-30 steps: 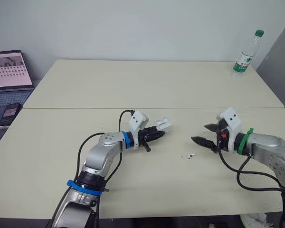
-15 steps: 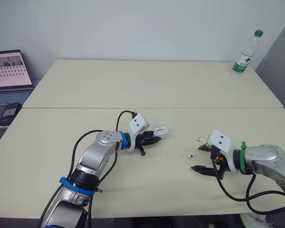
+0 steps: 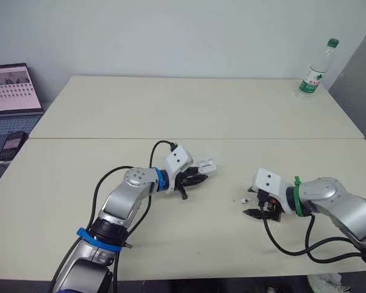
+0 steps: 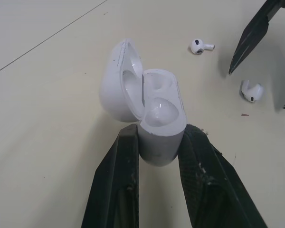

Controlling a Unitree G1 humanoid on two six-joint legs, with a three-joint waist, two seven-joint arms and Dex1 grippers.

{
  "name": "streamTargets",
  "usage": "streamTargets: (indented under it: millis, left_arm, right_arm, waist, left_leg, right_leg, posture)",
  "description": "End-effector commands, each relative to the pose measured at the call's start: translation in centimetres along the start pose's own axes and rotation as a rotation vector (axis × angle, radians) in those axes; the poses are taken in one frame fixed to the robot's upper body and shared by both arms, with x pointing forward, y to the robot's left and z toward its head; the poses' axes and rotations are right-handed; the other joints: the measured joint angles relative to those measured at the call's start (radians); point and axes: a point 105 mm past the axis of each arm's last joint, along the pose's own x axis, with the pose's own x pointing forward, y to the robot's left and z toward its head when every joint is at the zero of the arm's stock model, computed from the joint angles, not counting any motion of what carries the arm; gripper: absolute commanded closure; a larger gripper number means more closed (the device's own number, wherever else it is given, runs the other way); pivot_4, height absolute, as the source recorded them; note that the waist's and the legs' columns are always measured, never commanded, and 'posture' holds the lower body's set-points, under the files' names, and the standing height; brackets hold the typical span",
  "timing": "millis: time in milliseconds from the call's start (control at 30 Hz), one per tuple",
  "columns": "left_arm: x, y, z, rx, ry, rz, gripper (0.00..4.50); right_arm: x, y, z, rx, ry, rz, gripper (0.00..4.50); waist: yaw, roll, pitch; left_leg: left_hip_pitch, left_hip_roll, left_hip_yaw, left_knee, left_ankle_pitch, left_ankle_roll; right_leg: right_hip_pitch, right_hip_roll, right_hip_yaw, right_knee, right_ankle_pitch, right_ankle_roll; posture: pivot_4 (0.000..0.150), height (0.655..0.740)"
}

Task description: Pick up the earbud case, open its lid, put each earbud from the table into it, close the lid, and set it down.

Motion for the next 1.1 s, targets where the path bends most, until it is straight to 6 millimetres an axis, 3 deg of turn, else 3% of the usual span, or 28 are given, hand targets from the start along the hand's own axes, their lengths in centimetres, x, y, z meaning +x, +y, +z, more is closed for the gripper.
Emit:
streamTargets:
  millis: [33,200,400,533,667,800,1000,1100]
  left_arm:
    - [-0.2,-0.1,1.1,0.048,-0.04,0.009,3.72]
    - [-0.3,-0.1,0.9,0.045,-0.038,0.017,3.72]
    - [-0.3,-0.2,0.7,0.041,-0.037,0.023,3.72]
    - [-0.4,-0.2,0.5,0.039,-0.037,0.028,3.72]
    - [-0.5,-0.2,0.4,0.036,-0.039,0.034,3.72]
    - [-0.4,-0.5,0.3,0.029,-0.041,0.035,3.72]
    - [-0.4,-0.5,0.2,0.028,-0.04,0.036,3.72]
    - [-0.6,-0.5,0.2,0.028,-0.037,0.04,3.72]
  right_arm:
    - [-0.1,-0.4,0.4,-0.04,-0.005,-0.01,2.52]
    - [0.0,-0.3,0.6,-0.038,-0.019,-0.001,4.47]
    - [-0.5,-0.5,0.6,-0.031,-0.027,-0.008,4.49]
    - [-2.5,-1.0,-0.2,0.019,-0.016,-0.02,4.49]
    - [-5.8,-1.5,-2.6,0.109,0.04,-0.014,4.49]
    - [-8.1,-2.1,-7.1,0.099,0.167,-0.029,4.49]
    - [-8.8,-1.6,-10.6,-0.018,0.215,0.029,4.49]
    - [-9.1,-2.5,-11.1,-0.041,0.228,0.003,4.49]
  waist:
    - [0.0,0.0,0.0]
    - [0.0,0.0,0.0]
    - [0.0,0.0,0.0]
    - [0.001,0.0,0.0]
    - [0.002,0.0,0.0]
    - [0.002,-0.001,0.0]
    - [-0.002,-0.001,0.0]
    - [0.0,-0.001,0.0]
  left_leg:
    - [0.0,0.0,0.0,0.0,0.0,0.0]
    - [0.0,0.0,0.0,0.0,0.0,0.0]
    - [0.0,0.0,0.0,0.0,0.0,0.0]
    - [0.0,0.0,0.0,0.0,0.0,0.0]
    - [0.0,-0.001,0.0,0.0,0.0,0.0]
    - [0.001,-0.001,0.0,0.0,0.0,0.0]
    - [0.003,-0.001,0.001,0.001,0.0,0.0]
    - [0.004,0.0,0.001,0.001,0.0,0.0]
  right_leg:
    - [0.0,0.0,0.0,0.0,0.001,-0.001]
    - [0.0,0.0,0.0,0.0,0.002,-0.003]
    - [0.0,0.0,0.0,0.001,0.002,-0.003]
    - [0.0,0.0,0.0,0.001,0.002,-0.003]
    - [0.0,-0.001,0.0,0.001,0.002,-0.003]
    - [0.001,-0.001,0.0,0.0,0.001,-0.003]
    - [0.001,0.0,0.001,0.002,-0.001,0.002]
    - [0.003,0.0,0.0,0.002,-0.001,0.002]
  posture:
    - [0.15,0.7362]
    - [0.15,0.7362]
    - [0.15,0.7362]
    - [0.15,0.7362]
    - [0.15,0.7362]
    - [0.15,0.7362]
    - [0.15,0.7362]
    - [0.15,0.7362]
